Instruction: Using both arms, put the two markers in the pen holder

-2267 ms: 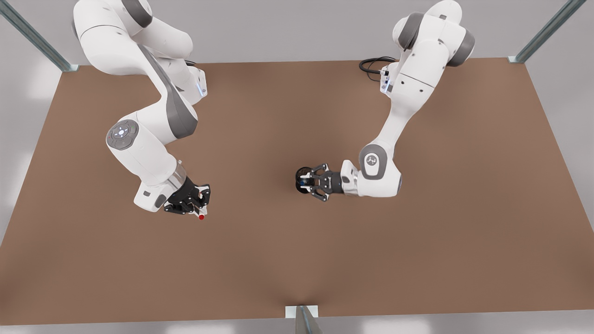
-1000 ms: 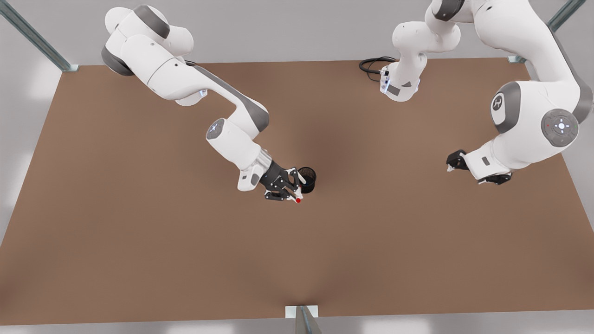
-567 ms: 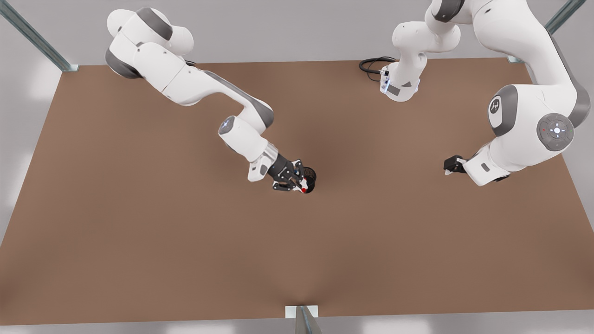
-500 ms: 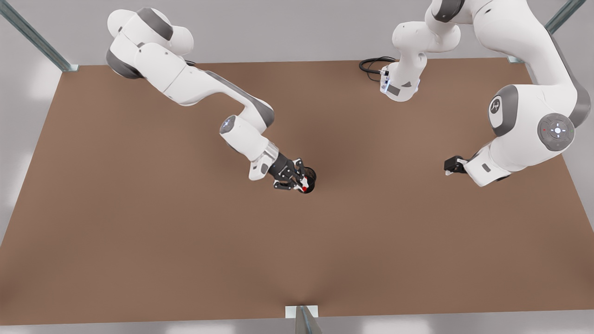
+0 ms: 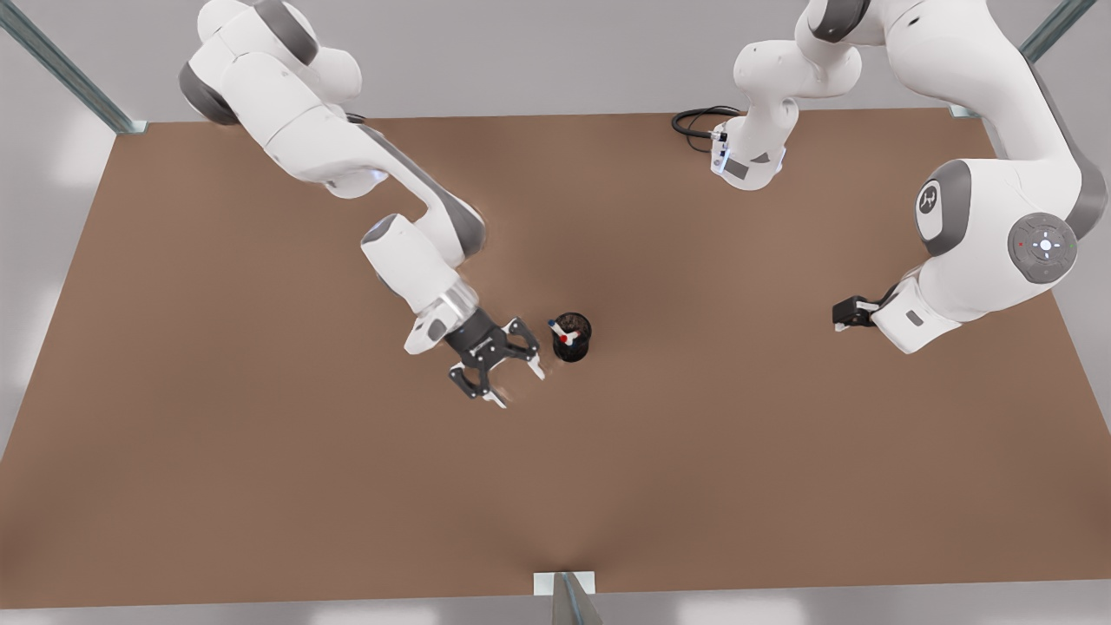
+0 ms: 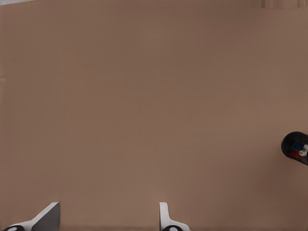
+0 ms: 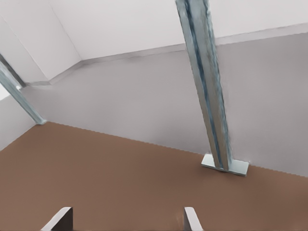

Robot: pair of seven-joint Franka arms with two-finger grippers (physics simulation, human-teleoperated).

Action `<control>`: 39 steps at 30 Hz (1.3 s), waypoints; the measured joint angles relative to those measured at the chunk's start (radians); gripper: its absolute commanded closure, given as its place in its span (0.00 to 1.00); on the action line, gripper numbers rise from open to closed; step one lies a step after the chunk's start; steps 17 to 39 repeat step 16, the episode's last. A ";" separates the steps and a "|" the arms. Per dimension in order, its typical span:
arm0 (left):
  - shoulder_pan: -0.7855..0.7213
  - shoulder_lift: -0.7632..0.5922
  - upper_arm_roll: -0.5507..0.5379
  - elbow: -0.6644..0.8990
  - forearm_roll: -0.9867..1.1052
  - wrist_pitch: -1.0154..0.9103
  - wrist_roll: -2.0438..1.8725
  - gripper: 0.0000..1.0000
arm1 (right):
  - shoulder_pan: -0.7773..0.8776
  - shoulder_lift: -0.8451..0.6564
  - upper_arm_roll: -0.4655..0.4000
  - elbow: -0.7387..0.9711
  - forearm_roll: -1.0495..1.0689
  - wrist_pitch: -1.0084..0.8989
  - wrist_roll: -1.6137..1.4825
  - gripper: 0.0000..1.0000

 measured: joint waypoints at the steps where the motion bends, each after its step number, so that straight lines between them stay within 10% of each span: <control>1: 0.000 0.000 0.000 0.002 0.001 -0.001 -0.002 0.00 | -0.103 -0.078 0.004 0.047 0.000 -0.137 0.001 0.00; 5: -0.001 0.000 0.000 0.006 0.005 0.000 0.007 0.00 | 0.021 -0.240 -0.349 0.223 0.010 -0.750 0.000 0.00; 13: -0.007 0.006 0.000 0.007 0.008 0.000 0.035 0.00 | 0.062 -0.198 -0.394 0.337 0.004 -1.263 -0.007 0.00; 39: -0.007 0.013 -0.001 0.007 0.008 0.000 0.044 0.00 | 0.055 -0.198 -0.391 0.338 0.004 -1.334 -0.010 0.00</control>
